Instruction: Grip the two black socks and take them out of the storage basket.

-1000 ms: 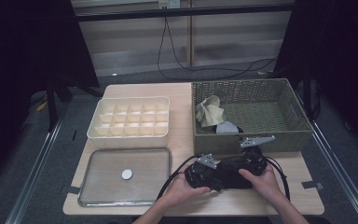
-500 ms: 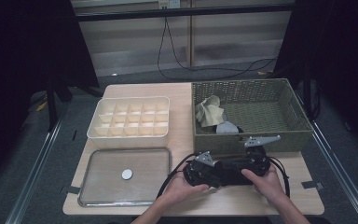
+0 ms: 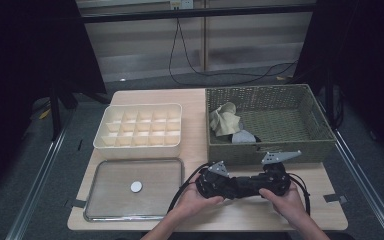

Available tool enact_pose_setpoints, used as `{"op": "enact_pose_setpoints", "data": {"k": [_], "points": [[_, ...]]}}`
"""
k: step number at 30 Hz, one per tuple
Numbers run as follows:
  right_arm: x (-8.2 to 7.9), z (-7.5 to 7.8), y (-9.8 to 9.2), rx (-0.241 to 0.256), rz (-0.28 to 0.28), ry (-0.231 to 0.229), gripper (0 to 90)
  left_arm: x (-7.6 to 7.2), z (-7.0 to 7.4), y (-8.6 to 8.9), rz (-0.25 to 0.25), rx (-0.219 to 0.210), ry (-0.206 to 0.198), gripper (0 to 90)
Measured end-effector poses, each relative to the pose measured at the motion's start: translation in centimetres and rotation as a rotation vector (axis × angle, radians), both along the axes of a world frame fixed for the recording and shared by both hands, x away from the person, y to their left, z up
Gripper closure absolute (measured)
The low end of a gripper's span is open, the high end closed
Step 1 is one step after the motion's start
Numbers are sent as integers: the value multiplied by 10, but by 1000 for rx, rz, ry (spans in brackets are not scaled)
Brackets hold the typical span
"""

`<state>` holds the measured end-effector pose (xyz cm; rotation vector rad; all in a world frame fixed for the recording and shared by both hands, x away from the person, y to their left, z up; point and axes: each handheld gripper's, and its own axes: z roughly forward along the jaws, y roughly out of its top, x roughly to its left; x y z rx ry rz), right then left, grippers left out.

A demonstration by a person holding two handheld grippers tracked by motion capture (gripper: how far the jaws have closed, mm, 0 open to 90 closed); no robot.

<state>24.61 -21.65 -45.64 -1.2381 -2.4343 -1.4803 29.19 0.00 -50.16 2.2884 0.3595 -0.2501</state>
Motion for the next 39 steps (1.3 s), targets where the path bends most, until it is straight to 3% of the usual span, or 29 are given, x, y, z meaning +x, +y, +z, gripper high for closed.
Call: {"op": "enact_pose_setpoints", "data": {"k": [8, 15, 24, 33, 39], "points": [[-3, 2, 5, -8, 13, -3, 875, 1, 0, 1, 35, -5, -7, 754], [-9, 1, 10, 7, 28, 2, 873, 2, -1, 2, 33, -13, -17, 747], [-17, -8, 13, 17, 49, 41, 868, 2, -2, 3, 47, -38, -18, 729], [-24, -19, 20, 7, 96, 85, 879, 3, -1, 12, 73, -23, -28, 691], [-27, -29, 27, -47, 117, 111, 900, 4, -1, 19, 82, -25, -31, 674]]}}
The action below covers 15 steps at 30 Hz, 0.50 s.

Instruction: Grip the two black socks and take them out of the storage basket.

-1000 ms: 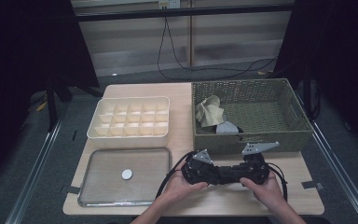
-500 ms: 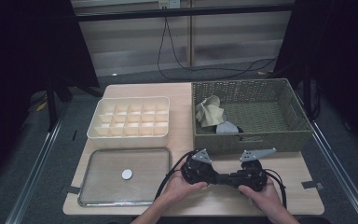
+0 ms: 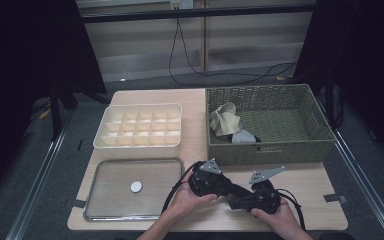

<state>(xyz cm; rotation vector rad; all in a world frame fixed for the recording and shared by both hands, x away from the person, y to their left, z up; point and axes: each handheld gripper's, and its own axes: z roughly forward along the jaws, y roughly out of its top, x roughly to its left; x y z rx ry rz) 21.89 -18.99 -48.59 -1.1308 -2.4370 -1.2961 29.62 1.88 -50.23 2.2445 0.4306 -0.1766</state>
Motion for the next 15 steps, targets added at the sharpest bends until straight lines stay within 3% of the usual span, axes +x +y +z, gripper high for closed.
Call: {"op": "enact_pose_setpoints", "data": {"k": [9, 15], "points": [[1, 5, -6, 34, -7, -13, 856, -2, 4, 5, 5, 11, -1, 637], [2, 12, -16, 55, -52, -44, 804, -5, 10, 10, -9, 8, -5, 645]]}}
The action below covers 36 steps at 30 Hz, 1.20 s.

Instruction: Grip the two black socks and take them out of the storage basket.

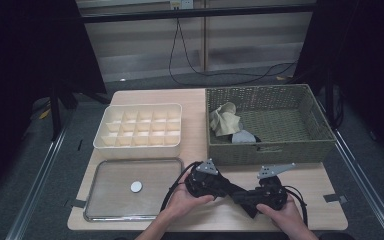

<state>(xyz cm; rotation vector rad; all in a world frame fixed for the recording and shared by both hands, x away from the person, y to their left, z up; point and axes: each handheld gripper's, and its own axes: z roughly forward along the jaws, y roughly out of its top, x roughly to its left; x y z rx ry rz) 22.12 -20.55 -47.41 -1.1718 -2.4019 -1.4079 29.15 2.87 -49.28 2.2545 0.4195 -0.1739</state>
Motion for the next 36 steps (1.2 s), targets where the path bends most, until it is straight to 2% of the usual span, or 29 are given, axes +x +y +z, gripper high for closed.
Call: {"op": "enact_pose_setpoints", "data": {"k": [6, 8, 11, 15, 17, 20, 26, 29, 31, 32, 36], "points": [[3, -4, -6, -23, -41, 7, 773, -2, 9, 11, -21, -12, -7, 681], [5, -7, -5, -41, -41, 15, 763, -1, 14, 18, -2, -27, -7, 680], [8, -12, -7, -73, -73, 29, 762, 4, 19, 28, 34, -67, -11, 673], [12, -17, -9, -90, -95, 44, 746, 12, 22, 36, 69, -72, -17, 659], [13, -20, -7, -114, -98, 56, 745, 15, 24, 38, 82, -87, -18, 650], [13, -25, -4, -142, -81, 74, 749, 17, 26, 39, 95, -99, -21, 646], [10, -24, -7, -162, -60, 75, 794, 22, 23, 43, 111, -93, -11, 650], [10, -23, -15, -170, -73, 95, 791, 22, 18, 42, 100, -59, 3, 669], [12, -21, -22, -197, -92, 84, 787, 20, 12, 39, 85, -35, 13, 680], [12, -21, -24, -204, -104, 79, 777, 19, 10, 37, 79, -36, 12, 684], [13, -18, -28, -193, -123, 79, 742, 18, 1, 31, 53, 12, 25, 701]]}}
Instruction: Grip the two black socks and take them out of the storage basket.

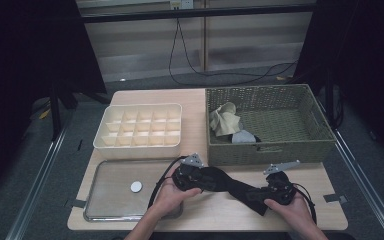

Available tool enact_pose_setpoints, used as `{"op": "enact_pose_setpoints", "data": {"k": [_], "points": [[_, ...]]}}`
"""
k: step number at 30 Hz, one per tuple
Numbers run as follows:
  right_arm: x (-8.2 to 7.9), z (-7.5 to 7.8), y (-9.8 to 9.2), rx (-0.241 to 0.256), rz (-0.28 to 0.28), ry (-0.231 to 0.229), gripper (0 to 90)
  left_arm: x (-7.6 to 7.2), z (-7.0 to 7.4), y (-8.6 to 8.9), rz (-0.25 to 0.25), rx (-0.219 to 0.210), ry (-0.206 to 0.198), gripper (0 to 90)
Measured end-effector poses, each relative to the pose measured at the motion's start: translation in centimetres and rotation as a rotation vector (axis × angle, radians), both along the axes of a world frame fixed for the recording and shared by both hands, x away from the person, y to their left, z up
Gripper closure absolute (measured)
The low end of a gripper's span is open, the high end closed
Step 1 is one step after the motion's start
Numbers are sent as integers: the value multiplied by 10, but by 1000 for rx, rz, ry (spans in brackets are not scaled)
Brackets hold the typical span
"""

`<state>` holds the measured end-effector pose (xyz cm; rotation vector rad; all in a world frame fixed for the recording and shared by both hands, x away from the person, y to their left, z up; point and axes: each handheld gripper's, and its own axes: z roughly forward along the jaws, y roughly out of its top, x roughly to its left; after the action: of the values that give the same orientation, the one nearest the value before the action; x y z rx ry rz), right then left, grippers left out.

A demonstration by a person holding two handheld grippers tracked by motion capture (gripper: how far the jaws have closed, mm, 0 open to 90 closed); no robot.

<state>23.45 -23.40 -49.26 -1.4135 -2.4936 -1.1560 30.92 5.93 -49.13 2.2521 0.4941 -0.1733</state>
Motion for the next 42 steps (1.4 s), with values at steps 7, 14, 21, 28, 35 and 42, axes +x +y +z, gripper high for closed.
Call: {"op": "enact_pose_setpoints", "data": {"k": [7, 14, 21, 28, 35, 42], "points": [[5, 15, 9, 57, 30, -63, 696, -6, -8, -12, -38, 31, 4, 756], [22, 28, 21, 60, 54, -102, 673, -16, -7, -21, -97, 47, -10, 825], [44, 27, 41, 40, 90, -90, 621, -16, -8, -19, -116, 44, -5, 855], [61, 16, 55, -3, 84, -80, 611, -17, -9, -17, -121, 30, 3, 854], [62, 12, 55, 13, 87, -75, 877, -16, -5, -17, -132, 47, 13, 834], [57, 30, 48, 70, 48, -128, 880, -15, -3, -16, -100, -19, 49, 824]]}}
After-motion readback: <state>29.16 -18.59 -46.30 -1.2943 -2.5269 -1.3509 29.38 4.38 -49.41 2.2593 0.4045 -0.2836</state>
